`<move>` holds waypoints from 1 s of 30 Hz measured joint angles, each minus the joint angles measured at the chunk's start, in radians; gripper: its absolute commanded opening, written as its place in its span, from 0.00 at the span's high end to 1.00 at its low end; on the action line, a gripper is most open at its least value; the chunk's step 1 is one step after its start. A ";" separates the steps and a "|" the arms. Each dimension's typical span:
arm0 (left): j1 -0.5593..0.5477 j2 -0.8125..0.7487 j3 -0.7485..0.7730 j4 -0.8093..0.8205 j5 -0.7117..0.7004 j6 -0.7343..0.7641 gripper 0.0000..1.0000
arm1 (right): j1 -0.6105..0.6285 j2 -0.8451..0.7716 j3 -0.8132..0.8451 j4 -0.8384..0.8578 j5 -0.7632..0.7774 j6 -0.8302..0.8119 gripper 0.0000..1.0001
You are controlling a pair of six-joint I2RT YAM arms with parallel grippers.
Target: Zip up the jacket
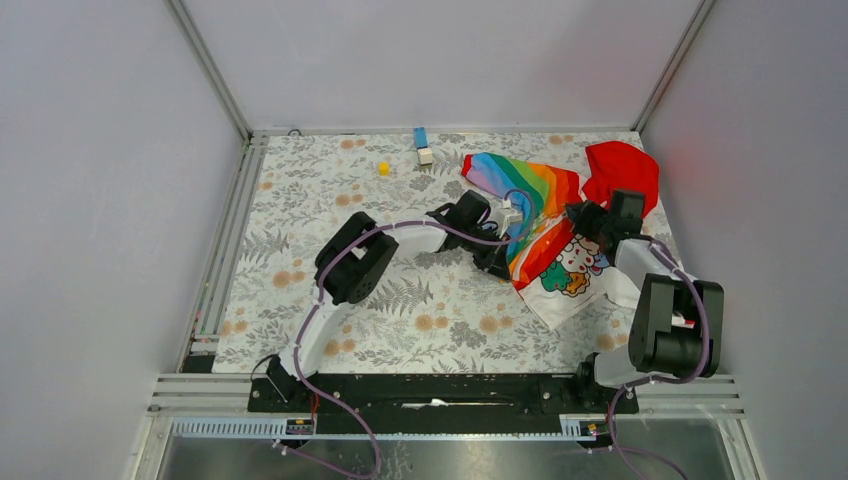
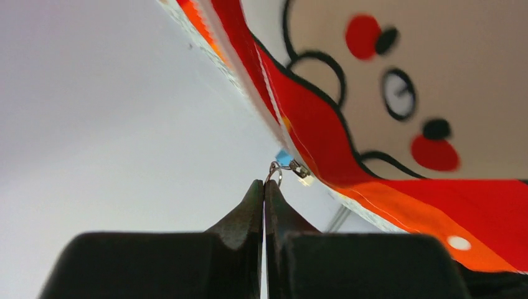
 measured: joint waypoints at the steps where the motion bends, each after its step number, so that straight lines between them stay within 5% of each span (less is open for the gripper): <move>1: -0.001 -0.002 0.000 -0.003 -0.005 0.002 1.00 | -0.013 0.015 0.022 -0.016 0.006 -0.001 1.00; 13: -0.008 -0.017 -0.016 -0.005 -0.029 0.008 1.00 | -0.133 0.256 0.333 -0.128 0.081 -0.095 1.00; 30: -0.011 -0.018 -0.011 0.014 -0.059 0.017 1.00 | -0.218 0.507 0.550 -0.250 0.050 -0.276 1.00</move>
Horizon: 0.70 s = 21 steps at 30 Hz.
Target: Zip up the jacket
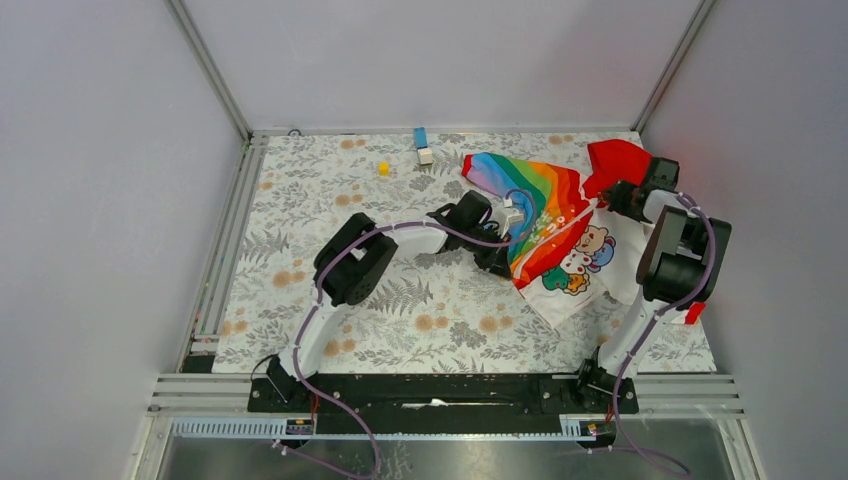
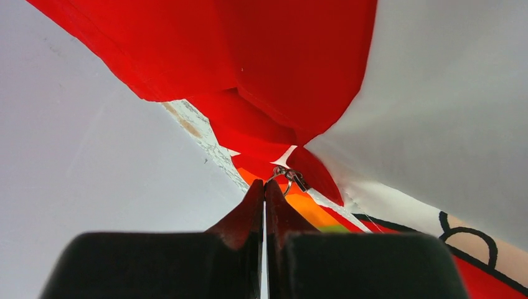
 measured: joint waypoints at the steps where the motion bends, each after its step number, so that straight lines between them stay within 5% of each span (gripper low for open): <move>1: 0.000 0.001 0.002 -0.002 0.000 0.002 1.00 | 0.000 0.000 0.000 -0.001 -0.001 -0.008 1.00; 9: 0.002 0.004 0.027 -0.055 0.000 -0.019 0.53 | -0.029 -0.010 0.002 0.019 0.047 -0.143 0.36; 10: 0.002 0.002 0.035 -0.068 -0.001 -0.020 0.40 | -0.034 -0.018 0.005 0.006 0.055 -0.180 0.31; 13: -0.004 -0.004 0.071 -0.126 -0.015 -0.023 0.29 | -0.040 -0.047 0.025 -0.063 0.074 -0.293 0.19; 16: 0.002 -0.026 0.087 -0.179 -0.071 -0.021 0.02 | -0.021 -0.101 0.037 -0.162 0.113 -0.468 0.10; 21: 0.036 -0.131 0.073 -0.288 -0.161 -0.032 0.01 | 0.100 -0.304 -0.013 -0.276 0.199 -0.818 0.00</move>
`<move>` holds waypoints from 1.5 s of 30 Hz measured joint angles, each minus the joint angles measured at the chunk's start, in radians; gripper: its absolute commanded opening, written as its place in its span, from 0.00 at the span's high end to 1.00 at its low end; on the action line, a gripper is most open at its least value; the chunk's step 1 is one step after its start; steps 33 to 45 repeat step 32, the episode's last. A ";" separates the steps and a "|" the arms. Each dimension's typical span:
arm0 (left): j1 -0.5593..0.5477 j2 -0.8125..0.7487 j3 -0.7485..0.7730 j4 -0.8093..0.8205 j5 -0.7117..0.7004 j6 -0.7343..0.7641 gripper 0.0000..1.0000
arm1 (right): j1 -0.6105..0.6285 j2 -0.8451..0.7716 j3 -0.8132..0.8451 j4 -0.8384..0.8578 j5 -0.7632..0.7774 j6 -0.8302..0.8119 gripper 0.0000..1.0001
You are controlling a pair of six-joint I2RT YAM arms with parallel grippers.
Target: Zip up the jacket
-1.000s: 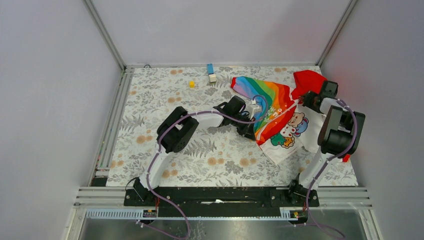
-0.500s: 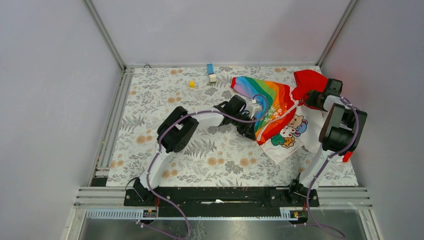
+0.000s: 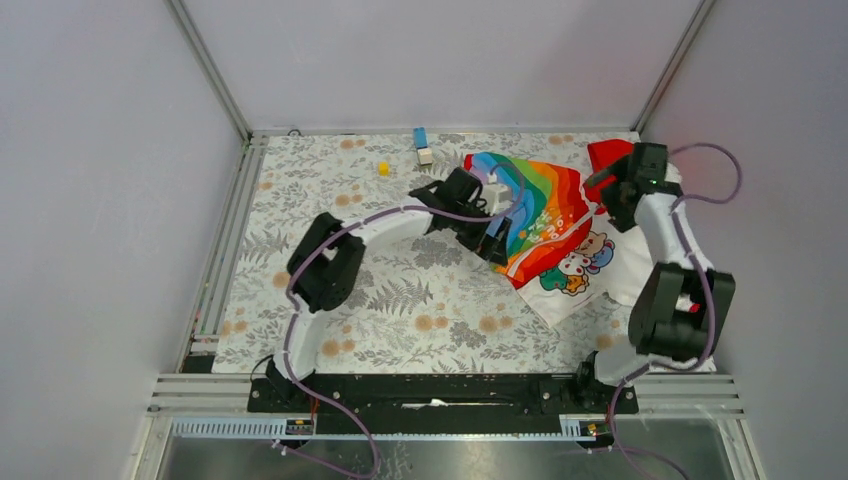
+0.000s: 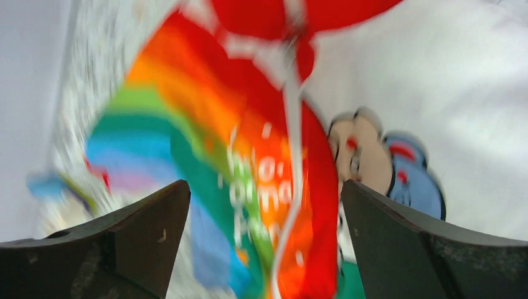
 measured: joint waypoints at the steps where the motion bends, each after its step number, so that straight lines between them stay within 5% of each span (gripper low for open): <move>1: 0.006 -0.032 -0.011 -0.011 -0.017 0.000 0.01 | 0.045 -0.056 -0.025 -0.013 0.019 -0.064 0.00; 8: 0.043 -0.500 -0.168 -0.109 -0.163 -0.039 0.01 | 0.468 -0.508 -0.204 -0.108 -0.007 -0.356 0.00; 14: 0.036 -0.888 -0.192 -0.121 -0.292 -0.110 0.01 | 0.482 -0.879 -0.098 -0.204 -0.014 -0.391 0.00; 23: 0.035 -1.252 -0.083 -0.126 -0.560 -0.158 0.01 | 0.482 -1.043 0.402 -0.235 0.124 -0.431 0.00; 31: 0.035 -1.405 0.018 -0.080 -0.677 -0.164 0.01 | 0.482 -1.139 0.405 -0.232 0.190 -0.430 0.01; 45: 0.035 -1.411 0.020 -0.078 -0.685 -0.164 0.01 | 0.482 -1.139 0.401 -0.235 0.192 -0.430 0.00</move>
